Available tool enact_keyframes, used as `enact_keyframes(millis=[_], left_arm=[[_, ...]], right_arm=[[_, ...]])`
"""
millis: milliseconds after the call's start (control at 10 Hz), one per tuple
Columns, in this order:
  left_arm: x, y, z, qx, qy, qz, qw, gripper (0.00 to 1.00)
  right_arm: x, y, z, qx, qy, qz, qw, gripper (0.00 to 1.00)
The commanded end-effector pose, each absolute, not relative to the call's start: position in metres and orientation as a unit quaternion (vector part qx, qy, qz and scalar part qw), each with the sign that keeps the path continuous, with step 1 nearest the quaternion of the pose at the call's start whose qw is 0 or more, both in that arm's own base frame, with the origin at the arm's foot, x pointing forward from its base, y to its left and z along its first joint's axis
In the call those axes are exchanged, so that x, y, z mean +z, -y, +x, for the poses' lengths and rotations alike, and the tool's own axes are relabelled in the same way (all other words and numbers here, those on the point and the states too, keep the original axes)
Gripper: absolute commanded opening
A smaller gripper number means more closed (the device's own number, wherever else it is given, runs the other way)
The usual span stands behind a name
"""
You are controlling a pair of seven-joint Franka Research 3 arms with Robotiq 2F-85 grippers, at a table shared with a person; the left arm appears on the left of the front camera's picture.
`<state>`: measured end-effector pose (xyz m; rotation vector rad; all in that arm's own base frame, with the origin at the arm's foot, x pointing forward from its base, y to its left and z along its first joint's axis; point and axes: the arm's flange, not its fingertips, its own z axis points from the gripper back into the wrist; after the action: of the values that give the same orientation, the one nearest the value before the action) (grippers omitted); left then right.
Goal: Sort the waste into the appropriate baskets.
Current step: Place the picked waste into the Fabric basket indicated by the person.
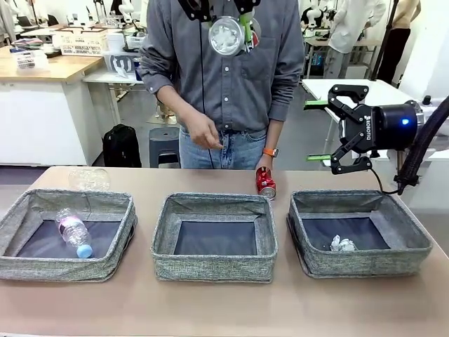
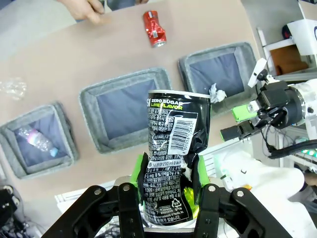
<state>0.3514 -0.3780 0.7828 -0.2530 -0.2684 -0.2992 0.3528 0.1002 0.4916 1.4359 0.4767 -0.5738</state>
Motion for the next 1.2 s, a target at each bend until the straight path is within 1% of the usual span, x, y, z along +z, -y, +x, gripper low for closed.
enact_keyframes(millis=[0,800,900,1000,1100], left_arm=[[0.784,0.374,0.349,-0.143,0.135,-0.135,0.971,0.44],[0.784,0.374,0.349,-0.143,0.135,-0.135,0.971,0.44],[0.783,0.378,0.351,-0.148,0.133,-0.125,0.972,0.44],[0.759,0.377,0.347,-0.138,0.155,-0.090,0.974,0.44],[0.733,0.375,0.340,-0.126,0.163,-0.079,0.975,0.44]], right_arm=[[0.496,-0.102,0.353,-0.257,-0.218,0.649,0.682,1.00],[0.496,-0.102,0.353,-0.257,-0.218,0.649,0.682,1.00],[0.496,-0.102,0.353,-0.257,-0.218,0.649,0.682,1.00],[0.496,-0.102,0.353,-0.257,-0.218,0.649,0.682,1.00],[0.496,-0.102,0.353,-0.257,-0.218,0.649,0.682,1.00]])
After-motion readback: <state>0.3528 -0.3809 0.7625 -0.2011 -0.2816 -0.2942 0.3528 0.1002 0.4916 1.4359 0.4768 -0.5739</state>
